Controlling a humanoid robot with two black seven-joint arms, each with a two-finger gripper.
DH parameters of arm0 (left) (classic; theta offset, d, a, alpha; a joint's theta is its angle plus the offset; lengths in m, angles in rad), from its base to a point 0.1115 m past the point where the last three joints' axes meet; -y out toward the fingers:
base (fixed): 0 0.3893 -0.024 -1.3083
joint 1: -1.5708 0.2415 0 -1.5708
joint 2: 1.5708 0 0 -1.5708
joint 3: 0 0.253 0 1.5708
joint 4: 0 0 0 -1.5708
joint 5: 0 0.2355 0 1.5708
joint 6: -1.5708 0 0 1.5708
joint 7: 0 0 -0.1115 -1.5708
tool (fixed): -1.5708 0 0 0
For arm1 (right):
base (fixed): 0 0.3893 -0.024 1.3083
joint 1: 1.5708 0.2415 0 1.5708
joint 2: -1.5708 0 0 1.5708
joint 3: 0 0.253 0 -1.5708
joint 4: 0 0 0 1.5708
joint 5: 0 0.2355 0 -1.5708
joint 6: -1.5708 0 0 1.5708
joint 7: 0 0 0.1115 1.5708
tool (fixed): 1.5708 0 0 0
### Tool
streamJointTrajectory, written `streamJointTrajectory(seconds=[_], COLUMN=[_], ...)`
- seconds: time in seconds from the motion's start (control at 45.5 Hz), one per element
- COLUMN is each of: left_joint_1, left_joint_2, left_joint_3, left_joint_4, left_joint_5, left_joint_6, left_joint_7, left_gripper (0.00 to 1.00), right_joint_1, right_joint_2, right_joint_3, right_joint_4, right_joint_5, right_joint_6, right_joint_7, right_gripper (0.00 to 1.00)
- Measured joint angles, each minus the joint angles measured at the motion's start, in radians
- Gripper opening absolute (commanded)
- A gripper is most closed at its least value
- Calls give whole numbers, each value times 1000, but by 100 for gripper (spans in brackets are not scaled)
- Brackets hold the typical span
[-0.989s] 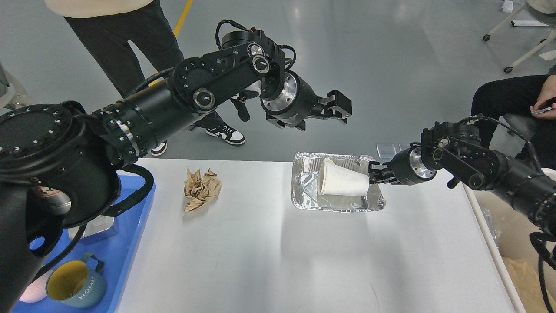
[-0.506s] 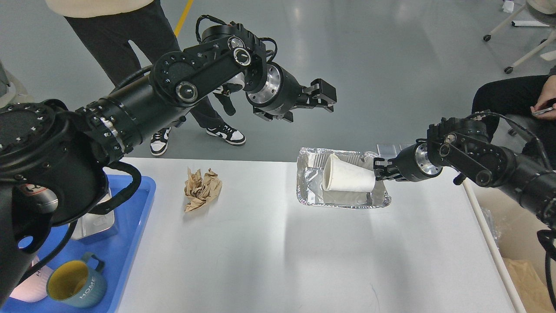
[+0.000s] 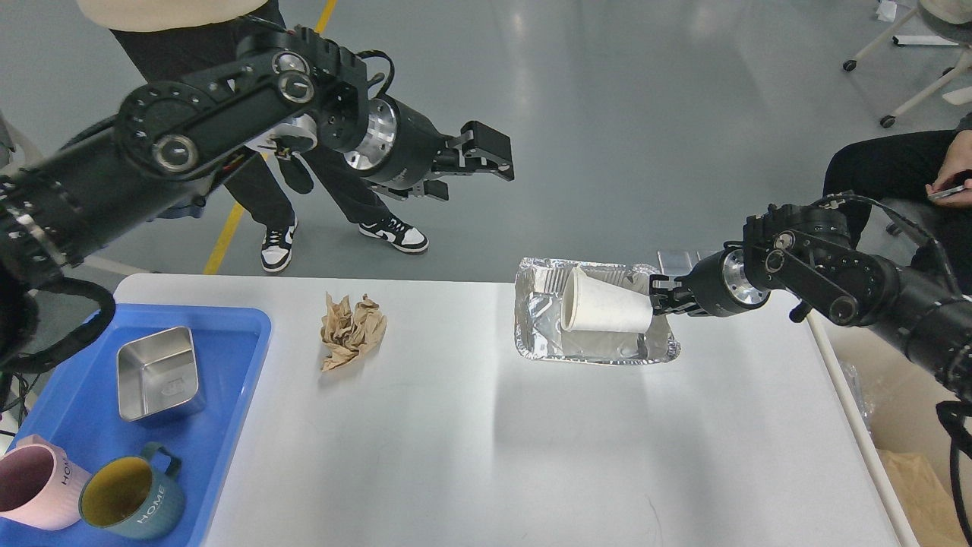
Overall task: Tidy desktop
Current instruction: 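Withdraw the left gripper away from the foil tray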
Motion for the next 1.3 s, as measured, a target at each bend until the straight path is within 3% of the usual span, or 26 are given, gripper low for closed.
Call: streamJointTrajectory(seconds=[0.198, 0.374, 0.44, 0.572, 0.747, 0.945, 1.055, 1.165, 1.297], left_joint_1=[47, 103, 119, 137, 154, 158, 159, 158, 154], left_joint_2=[266, 524, 633, 860, 1156, 1367, 1416, 1443, 1449], left_joint_3=[9, 3, 3, 6, 16, 143, 220, 269, 290], left_joint_4=[-294, -493, -562, -647, -679, -667, -667, -667, -667], left_joint_5=[0, -1, -1, 0, 1, 1, 2, 2, 2], left_joint_6=[3, -1, -8, -44, -207, -264, -266, -266, -266], left_joint_7=[12, -22, -56, -163, -322, -473, -565, -614, -622], left_gripper=[96, 96, 96, 96, 96, 96, 96, 96, 96], right_joint_1=[-1, -7, -8, -8, -10, -12, -12, -12, -12], right_joint_2=[-1, -3, -4, -4, -5, -4, -4, -4, -4], right_joint_3=[0, 0, 0, 0, 0, 0, 0, 0, 0], right_joint_4=[24, 35, 40, 43, 50, 56, 62, 63, 63], right_joint_5=[0, 0, 0, 0, 1, 1, 1, 0, 0], right_joint_6=[-1, -4, -5, -6, -7, -8, -8, -8, -8], right_joint_7=[-1, -1, -1, -1, -1, -1, -1, -1, -1], right_gripper=[0, 0, 0, 0, 0, 0, 0, 0, 0])
